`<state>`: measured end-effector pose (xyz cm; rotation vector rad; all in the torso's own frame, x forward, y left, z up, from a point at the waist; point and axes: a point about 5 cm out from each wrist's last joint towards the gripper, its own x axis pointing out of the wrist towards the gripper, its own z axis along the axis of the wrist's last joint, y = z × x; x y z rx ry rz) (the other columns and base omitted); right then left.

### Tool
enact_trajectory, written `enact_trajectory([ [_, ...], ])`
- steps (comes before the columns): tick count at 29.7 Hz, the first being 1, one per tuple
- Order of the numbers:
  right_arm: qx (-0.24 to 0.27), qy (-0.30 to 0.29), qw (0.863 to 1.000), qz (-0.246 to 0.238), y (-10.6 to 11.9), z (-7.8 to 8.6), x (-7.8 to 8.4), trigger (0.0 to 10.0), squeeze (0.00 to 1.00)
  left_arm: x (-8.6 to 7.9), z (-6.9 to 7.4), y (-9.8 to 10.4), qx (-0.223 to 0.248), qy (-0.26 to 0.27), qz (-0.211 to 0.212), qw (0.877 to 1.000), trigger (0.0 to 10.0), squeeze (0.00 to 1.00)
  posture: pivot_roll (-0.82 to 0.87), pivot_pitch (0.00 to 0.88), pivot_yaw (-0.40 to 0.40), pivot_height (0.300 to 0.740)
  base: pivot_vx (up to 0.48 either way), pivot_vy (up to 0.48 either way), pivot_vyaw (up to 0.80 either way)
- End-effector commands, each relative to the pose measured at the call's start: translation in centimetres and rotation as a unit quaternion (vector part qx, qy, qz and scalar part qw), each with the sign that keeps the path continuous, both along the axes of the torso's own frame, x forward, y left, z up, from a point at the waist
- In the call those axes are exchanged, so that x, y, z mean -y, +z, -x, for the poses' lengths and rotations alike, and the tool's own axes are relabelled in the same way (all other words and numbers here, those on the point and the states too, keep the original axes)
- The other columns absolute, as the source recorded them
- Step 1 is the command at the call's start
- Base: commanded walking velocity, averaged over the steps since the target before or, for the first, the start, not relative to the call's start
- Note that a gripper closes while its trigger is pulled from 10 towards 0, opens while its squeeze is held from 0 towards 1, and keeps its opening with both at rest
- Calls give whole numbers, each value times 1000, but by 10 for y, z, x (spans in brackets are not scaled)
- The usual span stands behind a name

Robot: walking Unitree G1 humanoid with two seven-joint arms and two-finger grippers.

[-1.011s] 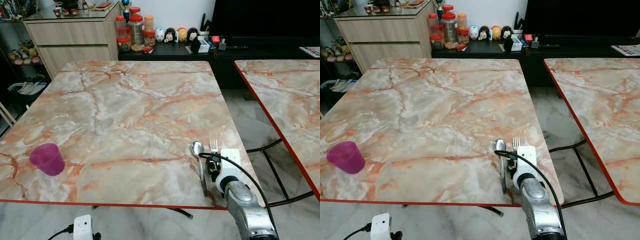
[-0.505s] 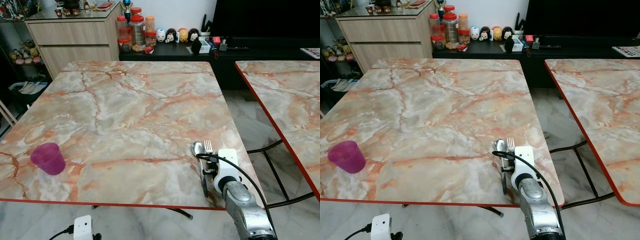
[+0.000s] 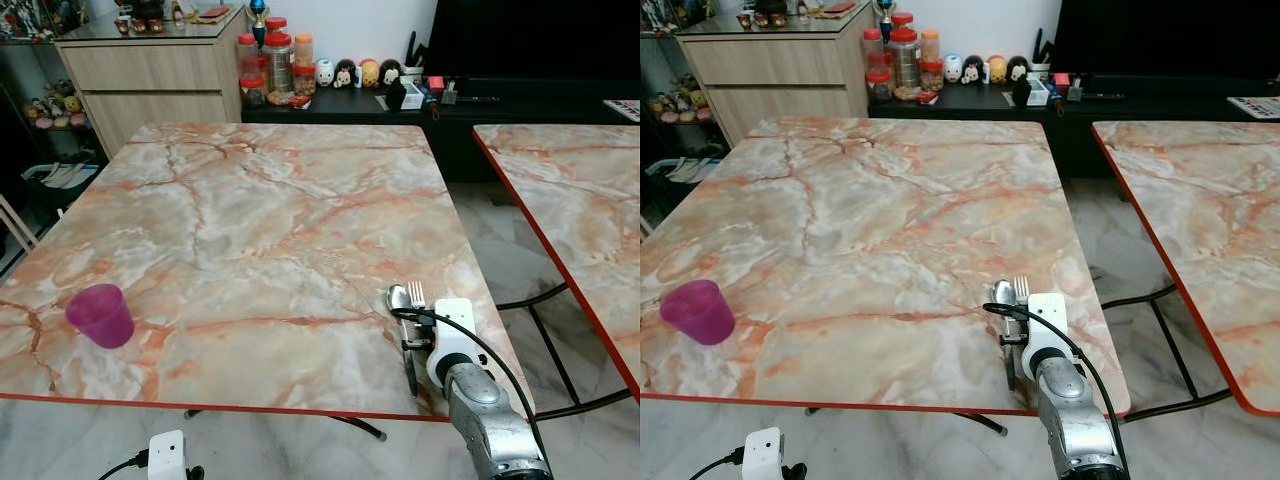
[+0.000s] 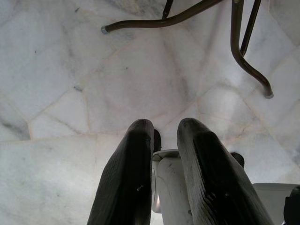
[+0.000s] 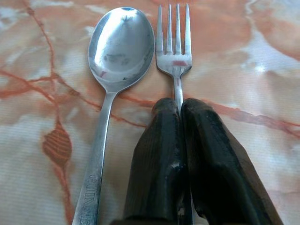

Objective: Setting the table

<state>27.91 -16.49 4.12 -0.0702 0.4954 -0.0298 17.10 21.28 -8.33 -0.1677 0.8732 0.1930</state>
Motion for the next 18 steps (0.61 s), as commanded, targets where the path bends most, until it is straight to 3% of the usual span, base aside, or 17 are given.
enact_trajectory([
  [1, -34, -52, 998, 28, -12, 7, 18, 0, 0, 2, -1, 0, -3, -2, 5, 1000, 10000, 0, -36, 0, -10, 740, 0, 0, 0],
  [9, 3, -71, 997, 37, 1, 0, 23, 0, 0, 2, -3, 0, 0, -3, 6, 1000, 10000, 0, -35, 0, -5, 740, 0, 0, 0],
  [10, 15, -69, 996, 57, 5, -2, 24, 10000, 0, 2, -3, 1, 0, -4, 6, 1000, 10000, 0, -35, 0, -5, 740, 0, 0, 0],
  [13, 53, -74, 994, 65, 17, -7, 23, 10000, 0, 2, -4, 1, 3, -2, 6, 1000, 10000, 0, -33, 0, -5, 740, 0, 0, 0],
  [15, 130, -65, 987, 63, 37, -13, 19, 10000, 0, 2, -4, 1, 3, 0, 4, 1000, 10000, 0, -35, 0, -4, 740, 0, 0, 0],
  [16, 130, -65, 987, 63, 37, -13, 19, 10000, 0, 2, -4, 1, 3, 0, 4, 1000, 10000, 0, -35, 0, -4, 740, 0, 0, 0],
  [18, 206, -38, 975, 74, 57, -17, 11, 10000, 0, 2, -3, 1, 3, 0, 3, 1000, 10000, 0, -38, 0, -4, 740, 0, 0, 0],
])
